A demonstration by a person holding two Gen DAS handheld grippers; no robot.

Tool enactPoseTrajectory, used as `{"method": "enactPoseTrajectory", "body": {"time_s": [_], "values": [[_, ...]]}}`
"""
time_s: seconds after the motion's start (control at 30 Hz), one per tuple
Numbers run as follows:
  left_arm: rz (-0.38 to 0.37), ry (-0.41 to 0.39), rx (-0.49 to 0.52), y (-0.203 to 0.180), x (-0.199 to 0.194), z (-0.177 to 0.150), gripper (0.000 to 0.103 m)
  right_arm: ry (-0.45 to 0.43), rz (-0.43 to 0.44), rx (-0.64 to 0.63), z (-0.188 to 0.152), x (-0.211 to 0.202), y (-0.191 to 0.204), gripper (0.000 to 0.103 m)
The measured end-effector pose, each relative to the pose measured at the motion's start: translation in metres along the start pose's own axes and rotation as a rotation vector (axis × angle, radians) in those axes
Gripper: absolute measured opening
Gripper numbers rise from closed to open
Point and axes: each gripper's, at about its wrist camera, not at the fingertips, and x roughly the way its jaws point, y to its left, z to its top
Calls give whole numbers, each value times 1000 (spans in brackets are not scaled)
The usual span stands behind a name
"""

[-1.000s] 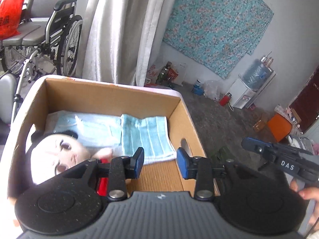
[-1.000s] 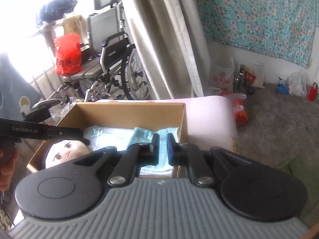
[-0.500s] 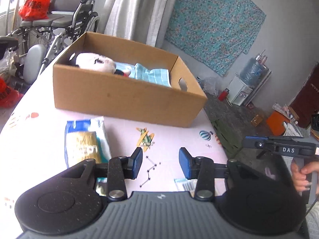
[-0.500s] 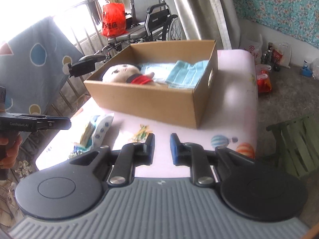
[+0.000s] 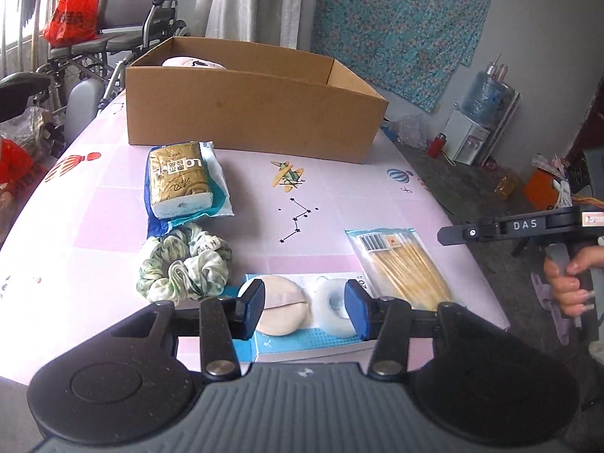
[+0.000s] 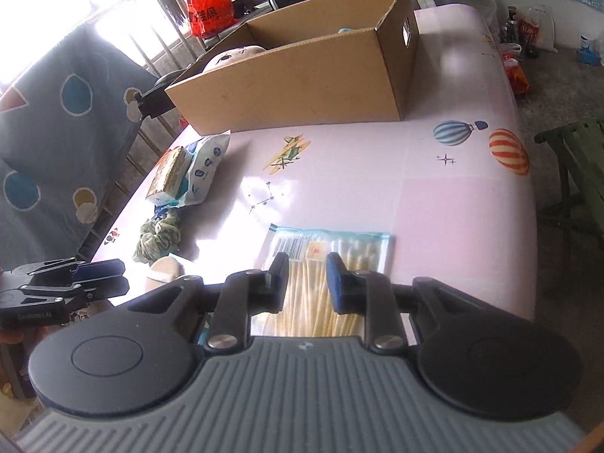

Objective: Organize soft objects
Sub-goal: 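Grasp the cotton swab packet with the left tool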

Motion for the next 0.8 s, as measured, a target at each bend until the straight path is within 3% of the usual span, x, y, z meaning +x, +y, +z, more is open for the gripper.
{"method": "enactPoseTrajectory", "body": {"time_s": [0.13, 0.3, 0.5, 0.63, 0.8], "values": [[-68, 20, 12, -15, 25, 12, 56, 3, -13, 77, -4, 8, -14, 29], [-139, 82, -27, -30, 67, 27, 56, 12, -31, 140, 0, 28, -26, 30], [-147, 176, -22, -43, 112, 38, 56, 5, -20, 203, -11, 31, -43, 38], [-139, 223, -4, -50, 130, 39, 56, -22, -14, 204, -10, 31, -57, 37], [-161, 243, -36, -51, 145, 40, 55, -21, 84, 268, -5, 38, -75, 41]]}}
